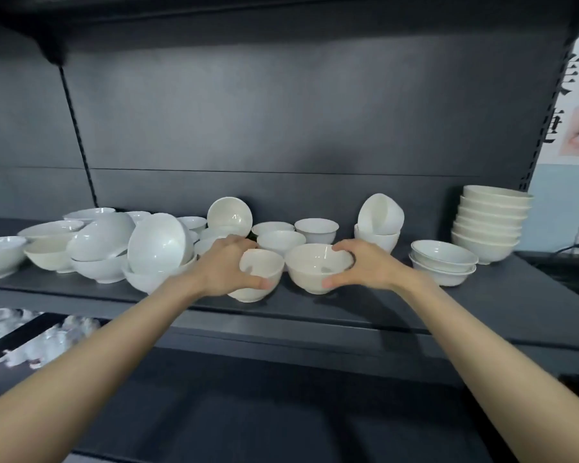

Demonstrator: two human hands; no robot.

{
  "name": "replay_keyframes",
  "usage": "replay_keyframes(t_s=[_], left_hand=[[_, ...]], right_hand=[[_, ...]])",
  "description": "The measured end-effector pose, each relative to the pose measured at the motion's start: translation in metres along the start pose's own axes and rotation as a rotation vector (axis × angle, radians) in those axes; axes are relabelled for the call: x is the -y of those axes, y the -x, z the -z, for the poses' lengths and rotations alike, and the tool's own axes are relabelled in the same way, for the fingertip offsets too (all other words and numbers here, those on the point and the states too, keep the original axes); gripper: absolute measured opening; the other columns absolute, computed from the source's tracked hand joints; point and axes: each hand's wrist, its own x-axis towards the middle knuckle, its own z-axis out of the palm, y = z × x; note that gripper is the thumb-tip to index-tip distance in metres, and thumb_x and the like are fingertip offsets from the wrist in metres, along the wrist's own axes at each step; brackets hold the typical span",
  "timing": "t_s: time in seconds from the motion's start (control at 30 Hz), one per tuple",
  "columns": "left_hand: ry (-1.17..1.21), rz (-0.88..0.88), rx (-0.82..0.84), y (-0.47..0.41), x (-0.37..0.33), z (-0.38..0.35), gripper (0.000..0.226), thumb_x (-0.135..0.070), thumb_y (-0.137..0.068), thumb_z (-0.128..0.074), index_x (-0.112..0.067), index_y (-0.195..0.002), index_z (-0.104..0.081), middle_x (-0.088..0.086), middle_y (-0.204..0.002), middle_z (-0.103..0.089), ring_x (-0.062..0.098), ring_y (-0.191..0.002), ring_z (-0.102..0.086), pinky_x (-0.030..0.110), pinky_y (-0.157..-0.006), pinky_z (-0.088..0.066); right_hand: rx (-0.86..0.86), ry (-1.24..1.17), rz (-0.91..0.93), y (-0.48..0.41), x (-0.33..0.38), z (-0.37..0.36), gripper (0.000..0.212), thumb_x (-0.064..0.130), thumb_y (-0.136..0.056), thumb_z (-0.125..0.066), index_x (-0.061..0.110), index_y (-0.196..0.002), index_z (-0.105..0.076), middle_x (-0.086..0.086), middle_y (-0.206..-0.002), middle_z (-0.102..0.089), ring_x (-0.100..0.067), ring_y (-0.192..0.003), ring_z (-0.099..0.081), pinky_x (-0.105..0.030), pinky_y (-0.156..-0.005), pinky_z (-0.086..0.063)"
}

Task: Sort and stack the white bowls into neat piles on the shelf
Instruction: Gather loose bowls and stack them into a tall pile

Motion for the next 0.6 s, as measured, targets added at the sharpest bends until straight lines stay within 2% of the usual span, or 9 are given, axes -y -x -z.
replay_keyframes(t_s=[0.07, 0.1, 0.17, 0.27, 0.37, 0.47, 0.5, 0.53, 0.6], left_hand=[[0.029, 0.034, -0.01, 0.005, 0.008, -0.004, 0.093, -0.063, -0.06, -0.069, -0.017, -0.136, -0.043, 0.005, -0.144, -0.038, 0.024, -0.134, -0.031, 0.031, -0.097, -0.03], [0.031, 0.053, -0.007, 0.007, 0.012, -0.008, 0.096, -0.057, -0.066, -0.074, -0.017, -0.143, -0.033, 0.007, -0.151, -0.028, 0.024, -0.139, -0.024, 0.034, -0.105, -0.027], [0.061, 0.078, 0.003, 0.008, 0.018, -0.013, 0.099, -0.049, -0.074, -0.075, -0.017, -0.149, -0.019, 0.01, -0.156, -0.016, 0.025, -0.144, -0.016, 0.037, -0.111, -0.024], [0.153, 0.127, 0.0, 0.008, 0.022, -0.018, 0.105, -0.05, -0.074, -0.074, -0.015, -0.15, -0.012, 0.009, -0.156, -0.013, 0.027, -0.142, -0.022, 0.036, -0.107, -0.03], [0.234, 0.176, -0.033, 0.009, 0.021, -0.018, 0.106, -0.048, -0.073, -0.076, -0.011, -0.149, -0.013, 0.009, -0.151, -0.024, 0.027, -0.137, -0.029, 0.031, -0.096, -0.033], [0.303, 0.193, -0.069, 0.01, 0.021, -0.019, 0.105, -0.044, -0.07, -0.08, -0.007, -0.146, -0.018, 0.009, -0.142, -0.04, 0.025, -0.129, -0.038, 0.025, -0.085, -0.033], [0.314, 0.196, -0.077, 0.011, 0.021, -0.019, 0.104, -0.043, -0.07, -0.081, -0.007, -0.145, -0.02, 0.008, -0.139, -0.042, 0.023, -0.124, -0.04, 0.025, -0.083, -0.032], [0.328, 0.194, -0.089, 0.011, 0.021, -0.019, 0.101, -0.041, -0.069, -0.082, -0.006, -0.143, -0.023, 0.008, -0.136, -0.044, 0.02, -0.117, -0.042, 0.025, -0.081, -0.032], [0.354, 0.179, -0.121, 0.01, 0.02, -0.02, 0.096, -0.038, -0.068, -0.083, -0.007, -0.14, -0.027, 0.003, -0.123, -0.046, 0.014, -0.103, -0.037, 0.024, -0.079, -0.031]], right_hand=[[-0.012, -0.031, -0.031, -0.005, 0.0, -0.008, 0.083, 0.066, -0.048, -0.079, 0.031, -0.12, -0.056, 0.003, -0.119, -0.059, -0.021, -0.112, -0.055, -0.038, -0.096, -0.048], [-0.008, -0.051, -0.039, -0.008, -0.002, -0.012, 0.075, 0.065, -0.047, -0.079, 0.035, -0.112, -0.057, 0.005, -0.112, -0.062, -0.022, -0.11, -0.056, -0.039, -0.095, -0.048], [0.016, -0.085, -0.012, -0.016, -0.011, -0.022, 0.072, 0.066, -0.047, -0.081, 0.039, -0.11, -0.057, 0.012, -0.108, -0.065, -0.022, -0.11, -0.056, -0.041, -0.097, -0.047], [0.005, -0.149, 0.019, -0.021, -0.015, -0.032, 0.082, 0.074, -0.044, -0.079, 0.043, -0.116, -0.055, 0.015, -0.113, -0.064, -0.019, -0.111, -0.056, -0.043, -0.097, -0.049], [-0.048, -0.216, -0.007, -0.009, 0.002, -0.027, 0.061, 0.053, -0.053, -0.084, 0.035, -0.107, -0.06, 0.015, -0.103, -0.067, -0.015, -0.101, -0.062, -0.035, -0.089, -0.051], [-0.093, -0.31, -0.048, -0.005, 0.005, -0.023, 0.049, 0.038, -0.063, -0.086, 0.028, -0.097, -0.052, 0.02, -0.091, -0.057, -0.001, -0.085, -0.057, -0.011, -0.066, -0.043], [-0.104, -0.341, -0.044, -0.005, 0.003, -0.023, 0.045, 0.03, -0.067, -0.086, 0.028, -0.094, -0.05, 0.02, -0.088, -0.054, 0.0, -0.081, -0.055, -0.007, -0.06, -0.04], [-0.113, -0.357, -0.048, -0.004, 0.001, -0.024, 0.044, 0.026, -0.069, -0.085, 0.026, -0.094, -0.049, 0.019, -0.088, -0.053, -0.002, -0.082, -0.054, -0.006, -0.057, -0.039], [-0.139, -0.376, -0.059, -0.003, -0.002, -0.023, 0.052, 0.028, -0.07, -0.085, 0.021, -0.103, -0.046, 0.013, -0.095, -0.051, -0.011, -0.091, -0.051, -0.012, -0.065, -0.039]])
